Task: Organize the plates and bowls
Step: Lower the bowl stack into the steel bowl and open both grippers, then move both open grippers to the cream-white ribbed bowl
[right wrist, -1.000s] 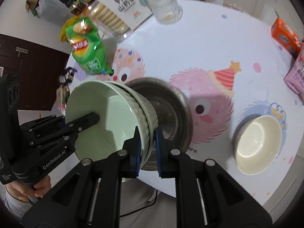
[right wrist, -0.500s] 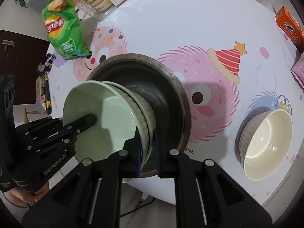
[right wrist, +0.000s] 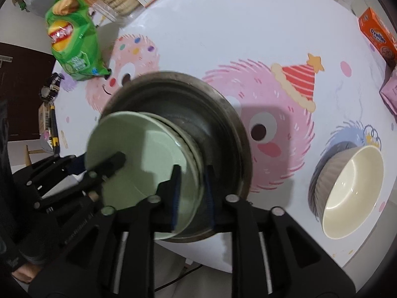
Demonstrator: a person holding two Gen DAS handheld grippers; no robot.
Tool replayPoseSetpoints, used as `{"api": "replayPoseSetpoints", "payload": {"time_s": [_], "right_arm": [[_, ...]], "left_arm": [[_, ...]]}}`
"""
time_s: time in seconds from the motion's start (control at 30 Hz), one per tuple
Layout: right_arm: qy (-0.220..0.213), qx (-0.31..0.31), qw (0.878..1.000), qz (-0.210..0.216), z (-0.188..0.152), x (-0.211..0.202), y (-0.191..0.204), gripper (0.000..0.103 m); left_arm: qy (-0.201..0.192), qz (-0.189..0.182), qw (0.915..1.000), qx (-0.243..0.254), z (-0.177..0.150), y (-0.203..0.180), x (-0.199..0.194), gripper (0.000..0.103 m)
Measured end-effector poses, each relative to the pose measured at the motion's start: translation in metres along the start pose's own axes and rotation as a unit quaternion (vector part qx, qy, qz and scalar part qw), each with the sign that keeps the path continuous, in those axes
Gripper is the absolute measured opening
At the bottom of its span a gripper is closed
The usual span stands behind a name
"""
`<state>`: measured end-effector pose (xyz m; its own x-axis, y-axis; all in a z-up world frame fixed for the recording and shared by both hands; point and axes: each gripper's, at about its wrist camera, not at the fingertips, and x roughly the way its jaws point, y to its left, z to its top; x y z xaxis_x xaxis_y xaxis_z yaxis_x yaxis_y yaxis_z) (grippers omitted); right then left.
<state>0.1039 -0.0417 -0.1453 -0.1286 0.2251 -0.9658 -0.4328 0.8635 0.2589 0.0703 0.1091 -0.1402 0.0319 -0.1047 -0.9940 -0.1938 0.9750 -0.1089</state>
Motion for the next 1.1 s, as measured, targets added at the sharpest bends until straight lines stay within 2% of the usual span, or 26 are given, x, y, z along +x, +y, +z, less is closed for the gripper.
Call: {"api": "replayPoseSetpoints", "payload": {"time_s": [0.07,0.17,0.2,0.23,0.27,0.33,0.37,0.4,0.6,0.9,1.1], "right_arm": [[-0.011,0.001,1.000,-0.007,0.001,-0.005,0.002,0.038],[-0.024,0.009,1.000,-0.010,0.001,-0.017,0.000,0.059],[-0.031,0.014,0.999,-0.009,0.000,-0.022,-0.001,0.073],[-0.042,0.016,0.999,-0.009,0.000,-0.028,-0.001,0.082],[-0.051,0.014,0.999,-0.008,-0.002,-0.034,-0.001,0.084],[-0.060,0.011,0.998,-0.015,-0.004,-0.042,0.003,0.093],[-0.065,0.012,0.998,-0.020,-0.007,-0.048,0.005,0.097],[-0.074,0.013,0.997,-0.024,-0.010,-0.054,0.007,0.103],[-0.116,0.032,0.991,-0.061,-0.033,-0.078,0.023,0.102],[-0.165,0.119,0.977,-0.060,-0.063,-0.106,0.016,0.103],[-0.178,0.109,0.975,-0.071,-0.079,-0.122,0.021,0.103]], "left_arm": [[-0.012,0.027,0.9995,0.005,0.003,-0.002,-0.008,0.053],[-0.019,0.025,0.9995,-0.011,0.003,0.007,-0.017,0.059],[-0.021,0.023,0.9994,-0.016,0.003,0.011,-0.020,0.064],[-0.026,0.020,0.9993,-0.021,0.001,0.014,-0.024,0.069],[-0.032,0.021,0.9990,-0.022,-0.001,0.016,-0.028,0.073],[-0.052,0.030,0.9980,-0.019,-0.005,0.016,-0.035,0.099],[-0.064,0.037,0.9972,-0.015,-0.007,0.015,-0.039,0.103],[-0.073,0.038,0.9965,-0.011,-0.009,0.013,-0.043,0.103],[-0.125,0.031,0.9916,0.007,-0.017,0.012,-0.070,0.103],[-0.148,0.013,0.9885,0.028,-0.023,0.010,-0.096,0.103],[-0.160,0.009,0.9862,0.040,-0.032,-0.006,-0.113,0.103]]}}
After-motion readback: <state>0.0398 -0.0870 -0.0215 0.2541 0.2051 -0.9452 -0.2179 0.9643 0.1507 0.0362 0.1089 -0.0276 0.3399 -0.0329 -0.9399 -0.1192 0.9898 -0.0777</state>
